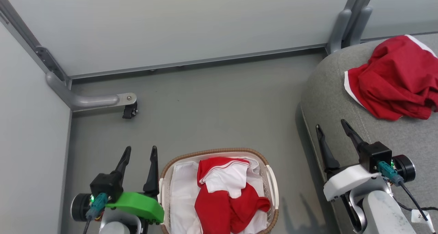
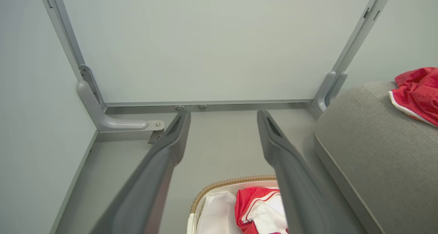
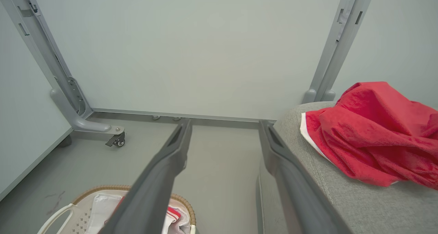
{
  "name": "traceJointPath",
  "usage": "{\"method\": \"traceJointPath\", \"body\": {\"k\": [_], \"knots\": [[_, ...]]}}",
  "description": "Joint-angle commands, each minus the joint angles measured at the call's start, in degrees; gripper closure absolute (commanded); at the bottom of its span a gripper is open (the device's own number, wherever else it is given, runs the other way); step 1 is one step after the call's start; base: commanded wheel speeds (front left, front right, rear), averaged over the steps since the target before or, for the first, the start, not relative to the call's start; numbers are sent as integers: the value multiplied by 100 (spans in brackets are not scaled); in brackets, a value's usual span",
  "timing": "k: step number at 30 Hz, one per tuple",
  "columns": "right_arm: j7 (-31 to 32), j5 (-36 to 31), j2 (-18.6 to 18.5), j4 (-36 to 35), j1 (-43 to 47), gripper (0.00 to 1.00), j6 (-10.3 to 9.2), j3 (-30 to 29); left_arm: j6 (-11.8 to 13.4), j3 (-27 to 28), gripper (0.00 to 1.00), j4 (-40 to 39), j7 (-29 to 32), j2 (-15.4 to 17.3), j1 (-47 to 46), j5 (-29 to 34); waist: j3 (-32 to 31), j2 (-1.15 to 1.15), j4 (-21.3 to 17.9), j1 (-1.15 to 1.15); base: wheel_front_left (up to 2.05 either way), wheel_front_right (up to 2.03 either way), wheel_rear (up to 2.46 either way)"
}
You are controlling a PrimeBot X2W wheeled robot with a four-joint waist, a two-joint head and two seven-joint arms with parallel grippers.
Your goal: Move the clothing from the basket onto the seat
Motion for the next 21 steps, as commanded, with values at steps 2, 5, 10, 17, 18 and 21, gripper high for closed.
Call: {"method": "traceJointPath", "body": {"k": [2,5,10,17,18,21], "knots": [[-1,-88,-20,-109,-184,0,-8,2,-37,-206,0,189,4,10,-385,52,402,0,-92,0,0,0,0],[-1,-130,-19,-261,-332,0,-8,39,-59,-525,0,511,4,10,-771,58,729,0,-176,0,0,0,0],[-1,-237,-21,-450,-642,0,-8,155,-80,-1031,0,1137,4,14,-1435,-200,1326,0,-381,0,0,0,0],[-1,-165,-18,-729,-1006,0,-8,232,-93,-1843,0,2365,4,19,-2264,-375,2097,0,-692,0,0,0,0],[-1,-147,-19,-756,-1047,0,-8,217,-93,-1966,0,2516,3,20,-2361,-390,2178,0,-723,0,0,0,0],[-1,-73,-17,-855,-1198,0,-8,218,-90,-2368,0,3045,3,24,-2671,-453,2500,0,-850,0,0,0,0]]}}
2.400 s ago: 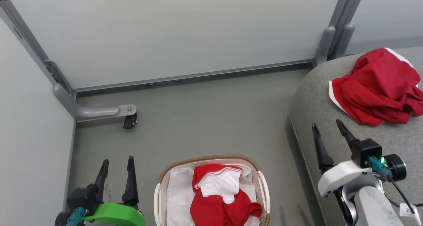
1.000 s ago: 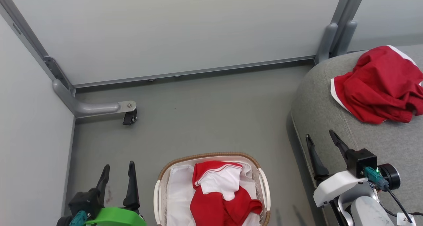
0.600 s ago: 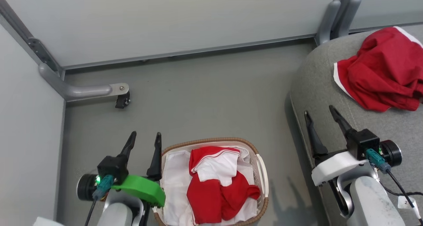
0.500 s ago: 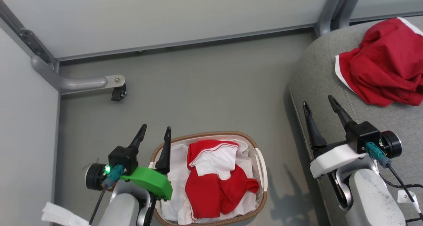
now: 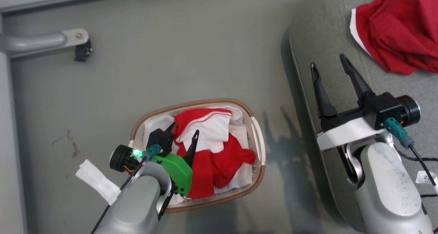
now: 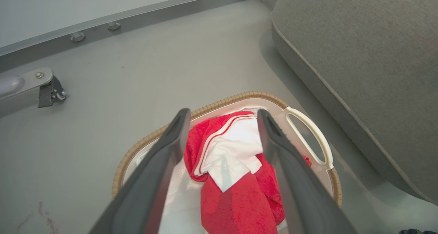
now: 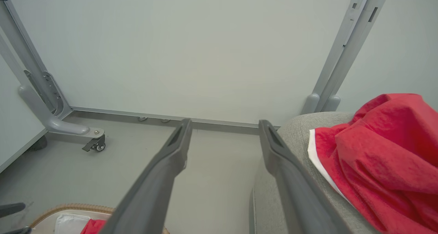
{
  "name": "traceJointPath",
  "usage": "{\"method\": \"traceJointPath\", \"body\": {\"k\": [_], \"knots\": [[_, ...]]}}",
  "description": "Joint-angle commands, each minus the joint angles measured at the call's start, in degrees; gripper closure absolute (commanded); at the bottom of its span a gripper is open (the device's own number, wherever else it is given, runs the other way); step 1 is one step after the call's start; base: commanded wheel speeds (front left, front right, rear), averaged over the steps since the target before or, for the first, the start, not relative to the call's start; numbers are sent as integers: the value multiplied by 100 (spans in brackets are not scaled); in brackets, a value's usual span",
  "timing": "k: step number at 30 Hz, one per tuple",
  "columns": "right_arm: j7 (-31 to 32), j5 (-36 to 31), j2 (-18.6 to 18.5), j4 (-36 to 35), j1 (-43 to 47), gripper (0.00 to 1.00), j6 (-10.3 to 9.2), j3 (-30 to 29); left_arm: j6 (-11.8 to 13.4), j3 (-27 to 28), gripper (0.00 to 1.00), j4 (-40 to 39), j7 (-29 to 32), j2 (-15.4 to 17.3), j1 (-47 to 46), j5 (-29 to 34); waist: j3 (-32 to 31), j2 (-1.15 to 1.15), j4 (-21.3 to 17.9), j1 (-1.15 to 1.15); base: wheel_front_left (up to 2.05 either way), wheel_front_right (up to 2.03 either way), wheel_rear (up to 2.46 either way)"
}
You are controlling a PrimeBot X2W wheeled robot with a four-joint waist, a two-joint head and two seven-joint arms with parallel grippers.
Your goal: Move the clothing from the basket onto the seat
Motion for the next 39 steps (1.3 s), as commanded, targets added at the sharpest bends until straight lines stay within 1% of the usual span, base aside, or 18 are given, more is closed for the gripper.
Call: {"method": "traceJointPath", "body": {"k": [1,6,10,19,25,26,27,28,29,34,39], "knots": [[-1,72,-13,-61,-141,0,-8,10,-15,-90,0,195,6,42,-224,-97,700,0,-416,0,0,0,0],[-1,228,-15,-219,-366,0,-8,122,-15,-411,0,1045,96,61,-652,-191,1170,0,-696,0,0,0,0],[-1,346,-12,-315,-465,0,-8,155,-15,-505,0,1511,156,153,-952,-271,1489,0,-862,0,0,0,0],[-1,536,-12,-434,-634,0,-8,186,-4,-523,0,2015,94,356,-1539,-339,2077,0,-1070,0,0,0,0],[-1,598,-13,-461,-705,0,-8,205,18,-533,0,2190,244,356,-1723,-394,2250,0,-1106,0,0,0,0],[-1,606,-13,-457,-709,0,-8,208,18,-534,40,2204,256,350,-1733,-405,2258,0,-1107,0,0,0,0],[-1,615,-13,-451,-715,0,-8,208,17,-539,66,2218,261,342,-1743,-424,2264,0,-1105,0,0,0,0],[-1,619,-14,-449,-721,0,-8,205,16,-541,97,2228,259,334,-1748,-436,2263,0,-1101,0,0,0,0],[-1,622,-14,-443,-726,0,-8,203,15,-545,100,2243,252,324,-1742,-448,2257,0,-1094,0,0,0,0],[-1,567,-15,-376,-686,0,-8,176,3,-570,100,2262,162,269,-1635,-494,2133,0,-1021,0,0,0,0],[-1,457,-16,-260,-576,0,-8,130,-11,-623,100,2151,44,208,-1472,-551,1825,0,-888,0,0,0,0]]}}
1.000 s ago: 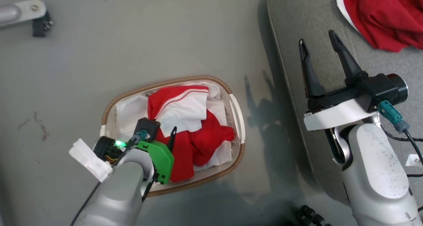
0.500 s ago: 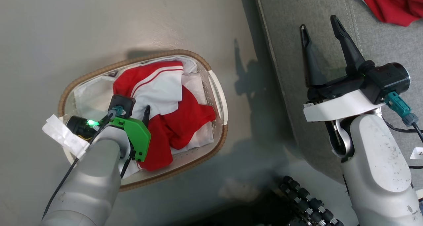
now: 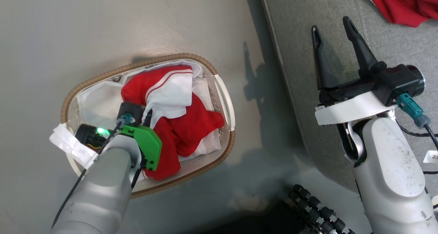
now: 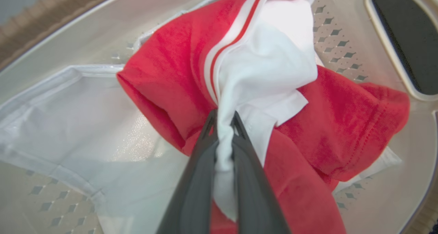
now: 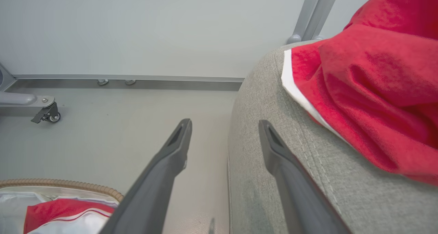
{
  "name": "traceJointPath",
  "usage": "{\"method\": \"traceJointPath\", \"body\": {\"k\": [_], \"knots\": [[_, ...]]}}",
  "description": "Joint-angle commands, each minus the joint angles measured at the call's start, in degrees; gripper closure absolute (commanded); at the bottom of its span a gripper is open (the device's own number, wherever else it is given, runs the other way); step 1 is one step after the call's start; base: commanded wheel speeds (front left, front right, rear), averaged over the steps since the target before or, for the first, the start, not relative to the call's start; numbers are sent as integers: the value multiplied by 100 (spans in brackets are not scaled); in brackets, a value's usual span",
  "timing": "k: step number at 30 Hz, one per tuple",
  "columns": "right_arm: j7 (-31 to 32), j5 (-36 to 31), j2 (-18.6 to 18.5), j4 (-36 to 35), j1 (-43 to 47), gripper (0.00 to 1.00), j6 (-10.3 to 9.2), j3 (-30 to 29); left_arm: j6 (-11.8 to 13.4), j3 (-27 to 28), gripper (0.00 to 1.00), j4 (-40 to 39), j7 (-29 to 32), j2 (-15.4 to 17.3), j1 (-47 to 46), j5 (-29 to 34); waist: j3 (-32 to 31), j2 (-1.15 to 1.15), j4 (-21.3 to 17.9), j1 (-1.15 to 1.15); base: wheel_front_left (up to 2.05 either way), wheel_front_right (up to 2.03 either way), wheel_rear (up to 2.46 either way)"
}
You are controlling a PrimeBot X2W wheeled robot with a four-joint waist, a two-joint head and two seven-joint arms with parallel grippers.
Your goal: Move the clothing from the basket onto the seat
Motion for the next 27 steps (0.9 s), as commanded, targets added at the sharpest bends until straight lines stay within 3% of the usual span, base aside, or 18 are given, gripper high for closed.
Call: {"method": "traceJointPath", "body": {"k": [1,6,18,27], "knots": [[-1,-70,-18,44,105,0,-8,-29,-18,-17,100,-79,-59,-16,99,-25,-247,0,133,-1,0,0,0],[-1,-228,-19,193,286,0,-8,-128,-23,-109,100,-534,-109,-18,334,-66,-769,0,326,-1,0,0,0],[-1,-652,-20,559,1000,0,-8,-405,-23,-204,100,-2392,-97,377,1103,213,-2340,0,852,-1,0,0,0],[-1,-781,-21,781,1533,0,-8,-340,-22,-394,100,-3416,-98,677,1000,393,-3524,0,1060,-1,0,0,0]]}}
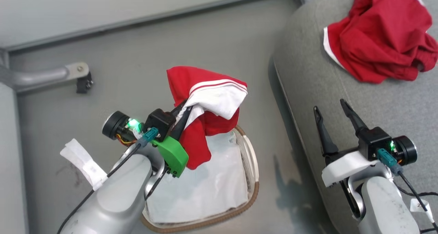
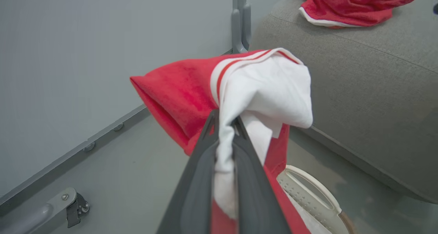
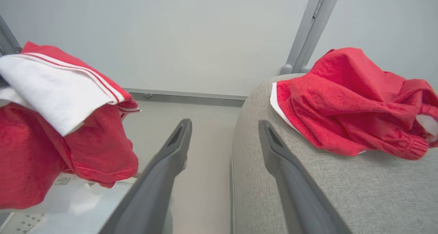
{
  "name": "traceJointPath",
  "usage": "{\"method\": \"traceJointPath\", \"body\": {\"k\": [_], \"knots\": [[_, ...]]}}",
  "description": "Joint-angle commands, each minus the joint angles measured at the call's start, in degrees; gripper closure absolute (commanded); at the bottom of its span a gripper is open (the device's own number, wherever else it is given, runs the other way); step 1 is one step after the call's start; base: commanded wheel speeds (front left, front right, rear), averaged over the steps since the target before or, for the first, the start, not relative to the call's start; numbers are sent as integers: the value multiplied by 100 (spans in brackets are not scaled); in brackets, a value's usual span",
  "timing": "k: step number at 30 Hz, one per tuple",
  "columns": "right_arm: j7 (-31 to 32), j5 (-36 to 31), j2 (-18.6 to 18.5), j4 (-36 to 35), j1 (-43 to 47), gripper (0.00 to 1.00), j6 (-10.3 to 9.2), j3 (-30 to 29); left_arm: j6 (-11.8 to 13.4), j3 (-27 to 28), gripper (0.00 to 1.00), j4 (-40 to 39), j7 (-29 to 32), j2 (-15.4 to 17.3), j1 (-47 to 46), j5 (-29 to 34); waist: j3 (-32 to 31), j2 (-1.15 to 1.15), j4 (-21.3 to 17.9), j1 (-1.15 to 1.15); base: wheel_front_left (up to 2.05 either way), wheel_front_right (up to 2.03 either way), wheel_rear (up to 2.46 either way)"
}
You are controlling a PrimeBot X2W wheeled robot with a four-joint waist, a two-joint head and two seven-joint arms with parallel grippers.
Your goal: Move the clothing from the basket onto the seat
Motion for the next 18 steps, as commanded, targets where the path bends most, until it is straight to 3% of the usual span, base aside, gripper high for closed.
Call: {"method": "traceJointPath", "body": {"k": [1,10,18], "knots": [[-1,-56,-24,36,156,0,-8,19,-15,-47,100,-118,-19,57,-108,28,-929,0,333,0,0,0,0],[-1,-80,-24,158,405,0,-8,174,-15,-617,100,-520,-19,329,-826,-148,-1723,0,402,0,0,0,0],[-1,-66,-22,175,362,0,-8,408,-15,-1000,100,-714,-20,434,-1618,-339,-1947,0,454,0,0,0,0]]}}
